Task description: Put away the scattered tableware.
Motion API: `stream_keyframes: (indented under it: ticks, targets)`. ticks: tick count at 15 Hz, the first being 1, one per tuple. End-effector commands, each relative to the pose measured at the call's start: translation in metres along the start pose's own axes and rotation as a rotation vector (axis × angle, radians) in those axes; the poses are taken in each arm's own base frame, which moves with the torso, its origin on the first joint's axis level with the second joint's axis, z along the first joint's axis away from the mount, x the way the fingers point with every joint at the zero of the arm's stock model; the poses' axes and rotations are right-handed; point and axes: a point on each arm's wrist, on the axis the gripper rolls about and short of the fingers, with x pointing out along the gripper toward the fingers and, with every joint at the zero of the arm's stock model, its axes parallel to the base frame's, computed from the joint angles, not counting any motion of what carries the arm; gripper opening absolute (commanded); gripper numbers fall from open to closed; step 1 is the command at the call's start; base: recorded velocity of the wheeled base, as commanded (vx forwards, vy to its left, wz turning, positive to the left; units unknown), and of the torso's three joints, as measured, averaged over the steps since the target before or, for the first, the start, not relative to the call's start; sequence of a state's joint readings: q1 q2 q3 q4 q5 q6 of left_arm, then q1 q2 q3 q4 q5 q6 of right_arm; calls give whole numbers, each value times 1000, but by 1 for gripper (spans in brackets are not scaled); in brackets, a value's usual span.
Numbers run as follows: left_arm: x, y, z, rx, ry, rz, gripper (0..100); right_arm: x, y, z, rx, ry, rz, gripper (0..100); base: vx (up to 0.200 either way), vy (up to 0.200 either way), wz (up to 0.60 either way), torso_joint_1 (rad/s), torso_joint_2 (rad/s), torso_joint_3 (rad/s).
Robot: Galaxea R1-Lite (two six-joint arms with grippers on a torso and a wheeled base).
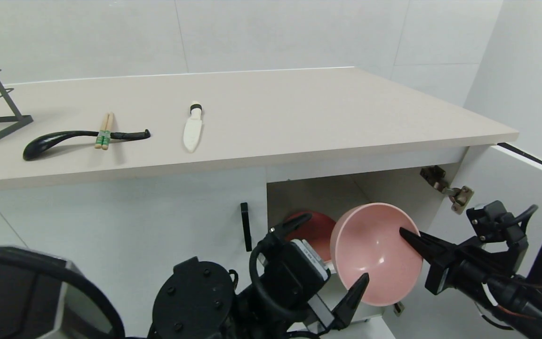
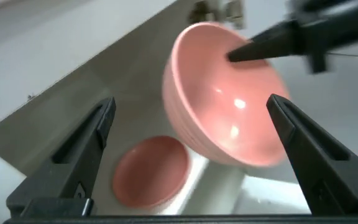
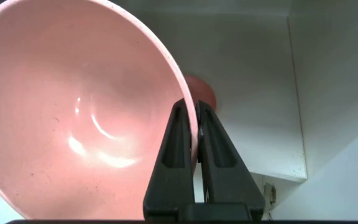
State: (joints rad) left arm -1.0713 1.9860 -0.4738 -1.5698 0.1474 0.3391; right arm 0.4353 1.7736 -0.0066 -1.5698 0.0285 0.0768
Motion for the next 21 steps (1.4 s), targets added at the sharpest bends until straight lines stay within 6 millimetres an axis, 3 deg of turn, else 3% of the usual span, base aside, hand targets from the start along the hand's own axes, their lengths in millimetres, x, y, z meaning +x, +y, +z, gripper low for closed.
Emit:
stream_keyframes:
  ticks: [1,9,14,21]
  targets:
    - [-28,10,8,18,-21,-82,100,2,-1,-4,1,23,-7,0,0,0,0,0,0,0]
    - [-82,55,-12,84,-30,-340,100,4,-3,-6,8,33,-15,0,0,0,0,0,0,0]
    - [-121,64,-15,106,20,-301,100,6,-3,-9,9,50,-17,0,0,0,0,0,0,0]
    - [-136,91,-5,214,16,-70,100,5,-3,-8,8,46,-13,0,0,0,0,0,0,0]
